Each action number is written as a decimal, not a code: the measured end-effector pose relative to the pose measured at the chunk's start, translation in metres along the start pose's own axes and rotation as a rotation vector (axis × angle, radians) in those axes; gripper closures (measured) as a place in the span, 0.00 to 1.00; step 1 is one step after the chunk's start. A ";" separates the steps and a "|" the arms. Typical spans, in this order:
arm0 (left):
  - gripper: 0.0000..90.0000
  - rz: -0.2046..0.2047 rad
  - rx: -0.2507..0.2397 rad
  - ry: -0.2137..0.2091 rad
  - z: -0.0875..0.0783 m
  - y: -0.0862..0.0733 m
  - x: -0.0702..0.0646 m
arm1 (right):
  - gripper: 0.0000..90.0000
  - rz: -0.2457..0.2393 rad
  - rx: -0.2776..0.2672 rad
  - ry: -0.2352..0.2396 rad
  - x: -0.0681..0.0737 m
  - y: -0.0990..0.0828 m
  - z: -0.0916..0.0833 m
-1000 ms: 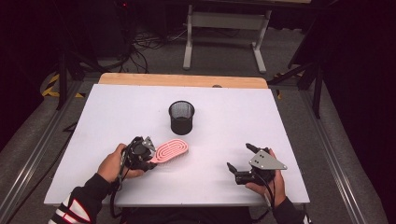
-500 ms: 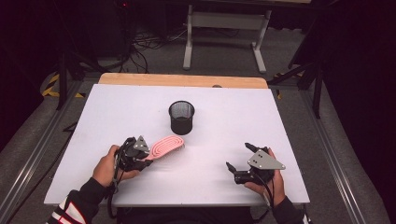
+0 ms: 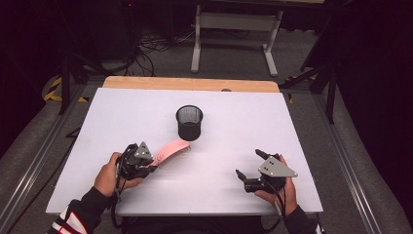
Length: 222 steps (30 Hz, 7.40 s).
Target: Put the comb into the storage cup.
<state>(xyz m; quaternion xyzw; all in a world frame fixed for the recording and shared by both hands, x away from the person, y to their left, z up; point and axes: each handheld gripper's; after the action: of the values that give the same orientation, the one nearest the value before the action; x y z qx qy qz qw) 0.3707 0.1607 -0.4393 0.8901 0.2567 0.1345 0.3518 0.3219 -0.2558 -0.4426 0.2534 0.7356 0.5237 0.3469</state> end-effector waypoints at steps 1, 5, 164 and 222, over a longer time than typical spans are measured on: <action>0.81 0.001 0.021 0.001 0.002 -0.001 -0.001 | 0.08 -0.001 0.000 0.001 0.000 0.000 0.000; 0.80 0.013 0.026 -0.016 0.005 -0.001 -0.001 | 0.08 -0.001 -0.001 0.001 0.000 0.000 0.000; 0.36 0.197 -0.571 0.154 0.043 0.043 -0.068 | 0.68 0.349 -0.397 0.198 0.041 0.101 0.068; 0.07 0.182 -0.651 0.067 -0.011 -0.003 -0.021 | 0.68 0.240 -0.445 0.058 -0.001 0.104 0.025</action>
<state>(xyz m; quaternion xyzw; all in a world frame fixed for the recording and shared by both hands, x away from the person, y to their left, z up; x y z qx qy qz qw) 0.3472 0.1569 -0.4342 0.7454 0.1313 0.2692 0.5955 0.3432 -0.2081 -0.3486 0.2410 0.5766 0.7173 0.3082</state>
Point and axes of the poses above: each handheld gripper's, and its own axes: z roughly forward along the jaws, y roughly out of its top, x roughly to its left, and after that the axes turned 11 degrees about -x, right-handed
